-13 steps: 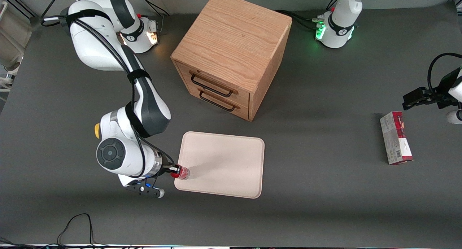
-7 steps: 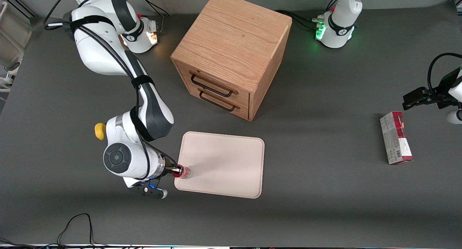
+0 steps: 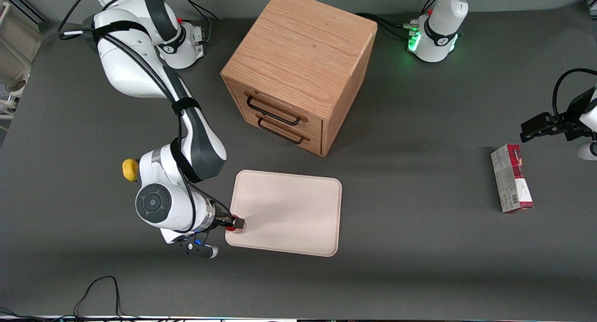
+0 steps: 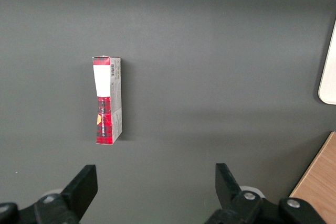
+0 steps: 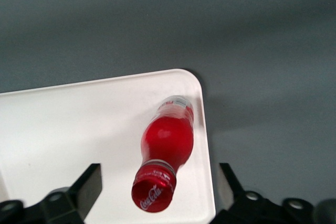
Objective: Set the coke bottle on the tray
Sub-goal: 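Lower the bottle onto the tray and open the right gripper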
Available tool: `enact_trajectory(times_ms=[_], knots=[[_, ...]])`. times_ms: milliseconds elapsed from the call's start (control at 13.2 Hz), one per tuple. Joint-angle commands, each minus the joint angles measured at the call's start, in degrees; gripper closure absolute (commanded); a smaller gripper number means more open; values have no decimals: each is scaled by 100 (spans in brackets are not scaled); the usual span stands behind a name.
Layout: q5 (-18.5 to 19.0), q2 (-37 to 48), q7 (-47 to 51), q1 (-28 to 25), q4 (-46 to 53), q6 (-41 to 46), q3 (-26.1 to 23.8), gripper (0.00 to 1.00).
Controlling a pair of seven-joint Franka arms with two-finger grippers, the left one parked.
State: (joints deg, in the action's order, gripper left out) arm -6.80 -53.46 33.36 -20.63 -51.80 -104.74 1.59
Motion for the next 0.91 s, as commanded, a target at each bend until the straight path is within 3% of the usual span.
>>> enact_trajectory(times_ms=[0, 303, 607, 834], knots=[[65, -86, 135, -20, 188, 33, -1, 0], [65, -34, 127, -20, 197, 103, -1, 0], [74, 597, -502, 42, 40, 1119, 34, 0], [74, 1817, -1155, 51, -1397, 1291, 209, 0]])
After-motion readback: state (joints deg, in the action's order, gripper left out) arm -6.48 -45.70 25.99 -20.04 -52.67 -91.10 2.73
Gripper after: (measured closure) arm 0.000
